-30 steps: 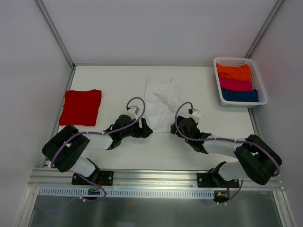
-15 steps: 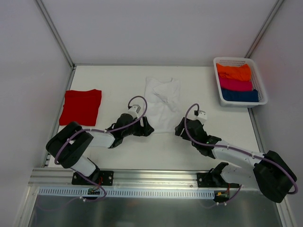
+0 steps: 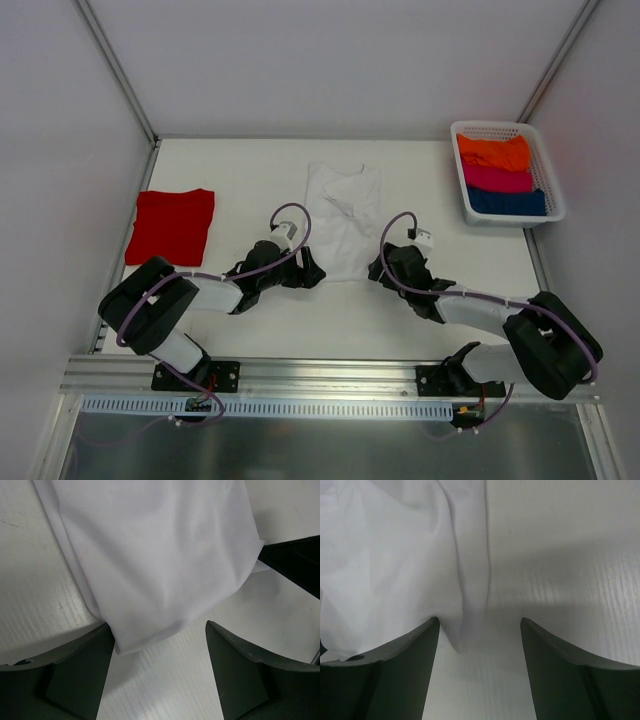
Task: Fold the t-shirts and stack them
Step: Fold the long partially folded tshirt into a neat square
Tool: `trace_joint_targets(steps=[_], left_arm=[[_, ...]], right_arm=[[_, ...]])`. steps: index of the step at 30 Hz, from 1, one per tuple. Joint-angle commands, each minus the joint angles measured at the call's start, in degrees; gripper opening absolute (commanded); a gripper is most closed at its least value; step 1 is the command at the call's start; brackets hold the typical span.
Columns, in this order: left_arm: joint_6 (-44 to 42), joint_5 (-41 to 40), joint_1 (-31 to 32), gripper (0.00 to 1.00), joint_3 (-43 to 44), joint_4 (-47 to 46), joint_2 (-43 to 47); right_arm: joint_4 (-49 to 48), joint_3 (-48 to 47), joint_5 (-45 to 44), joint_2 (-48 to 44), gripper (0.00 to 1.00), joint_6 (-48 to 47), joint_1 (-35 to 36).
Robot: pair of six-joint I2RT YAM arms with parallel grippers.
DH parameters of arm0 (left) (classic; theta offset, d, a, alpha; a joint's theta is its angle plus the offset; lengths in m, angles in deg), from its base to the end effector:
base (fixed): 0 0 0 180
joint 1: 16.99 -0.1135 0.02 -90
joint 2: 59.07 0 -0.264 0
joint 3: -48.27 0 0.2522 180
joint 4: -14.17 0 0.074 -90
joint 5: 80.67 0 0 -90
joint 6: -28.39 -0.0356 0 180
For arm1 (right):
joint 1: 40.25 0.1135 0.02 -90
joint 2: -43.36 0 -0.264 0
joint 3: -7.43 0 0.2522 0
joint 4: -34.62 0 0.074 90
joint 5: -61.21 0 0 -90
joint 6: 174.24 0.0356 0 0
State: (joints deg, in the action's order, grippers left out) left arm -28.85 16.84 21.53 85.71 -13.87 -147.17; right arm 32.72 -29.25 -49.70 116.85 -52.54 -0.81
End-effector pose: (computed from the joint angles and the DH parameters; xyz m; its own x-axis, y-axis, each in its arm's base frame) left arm 0.2099 -0.1730 0.1403 -0.6382 -0.1776 -0.7491 0.4358 0.7187 -0.5418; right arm 0.1894 0.1394 0.1541 -0.5691 0.1675 -0.8050 -0.0803 0.9630 0.2571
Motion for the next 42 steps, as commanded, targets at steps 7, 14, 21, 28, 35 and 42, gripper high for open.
trace_joint_targets(steps=[7, 14, 21, 28, 35, 42], left_arm=[[-0.94, -0.39, -0.29, 0.75, -2.06, 8.67, -3.04], [-1.11, -0.30, -0.29, 0.64, -1.53, 8.58, -4.01], [-1.38, -0.65, -0.29, 0.20, -0.66, 10.07, -4.46], [-0.59, -0.30, -0.29, 0.00, -1.96, 11.74, -2.61], [1.52, -1.96, 1.02, 0.00, -6.63, 17.18, 6.69], [3.46, -9.70, 4.28, 0.00, -5.32, 33.51, 26.00]], right_arm=[[-4.11, -1.95, 2.45, 3.85, 0.70, 0.29, -1.82], [-7.01, -3.89, 5.08, 9.20, 0.49, 0.73, -2.53], [-9.21, -4.94, 8.07, 14.48, 0.11, 1.34, -2.61], [-5.88, -1.53, 7.73, 9.85, 0.00, 0.55, -1.13], [9.82, 2.96, 0.44, -8.50, 0.00, 1.87, 4.93], [24.35, -0.36, -4.31, -24.34, 0.00, 0.73, 8.63]])
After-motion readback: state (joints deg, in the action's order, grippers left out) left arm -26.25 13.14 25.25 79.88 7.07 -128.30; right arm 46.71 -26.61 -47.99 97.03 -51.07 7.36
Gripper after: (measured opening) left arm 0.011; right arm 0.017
